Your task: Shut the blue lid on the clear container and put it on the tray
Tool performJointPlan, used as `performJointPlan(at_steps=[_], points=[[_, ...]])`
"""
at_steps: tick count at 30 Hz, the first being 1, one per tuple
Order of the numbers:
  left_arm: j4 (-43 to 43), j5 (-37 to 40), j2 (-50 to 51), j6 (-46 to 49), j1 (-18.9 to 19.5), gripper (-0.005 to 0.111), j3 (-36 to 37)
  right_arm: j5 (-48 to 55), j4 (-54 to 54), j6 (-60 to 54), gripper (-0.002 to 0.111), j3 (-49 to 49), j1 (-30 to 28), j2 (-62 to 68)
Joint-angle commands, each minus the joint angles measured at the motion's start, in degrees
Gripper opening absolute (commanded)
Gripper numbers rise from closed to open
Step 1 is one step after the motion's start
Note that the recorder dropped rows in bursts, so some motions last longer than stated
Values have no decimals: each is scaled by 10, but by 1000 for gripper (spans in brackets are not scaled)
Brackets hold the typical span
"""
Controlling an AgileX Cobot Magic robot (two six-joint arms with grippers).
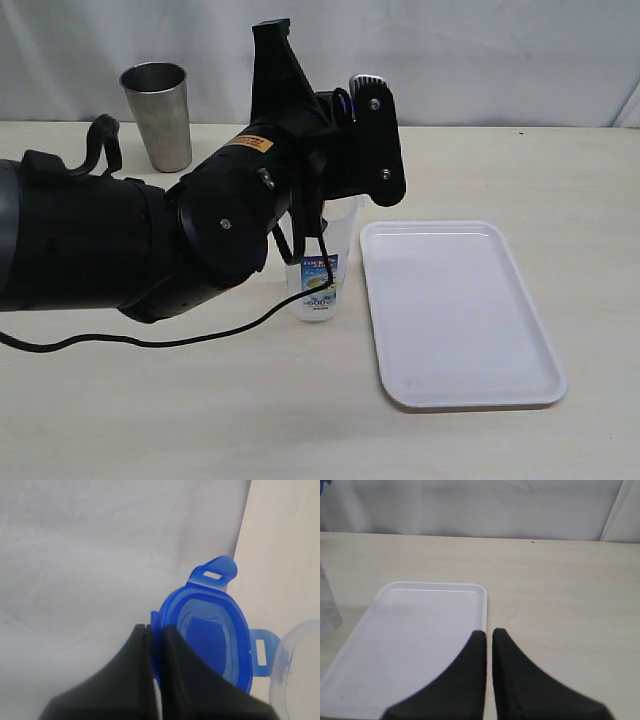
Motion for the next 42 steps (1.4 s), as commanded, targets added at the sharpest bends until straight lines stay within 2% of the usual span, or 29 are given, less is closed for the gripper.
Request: performJointPlan(at_steps=[1,24,27,36,42], points=[[-17,-9,-3,28,-3,0,2,-1,0,-2,4,1,-2,-2],[26,-10,-3,38,-3,0,4,-1,0,-2,4,1,-2,-2],[36,-10,-3,38,13,0,4,-1,0,-2,4,1,-2,-2],[34,73,-3,39,20,0,0,-1,0,-2,4,1,-2,-2],[34,75,-3,39,41,0,-6,-1,0,-2,4,1,-2,-2]])
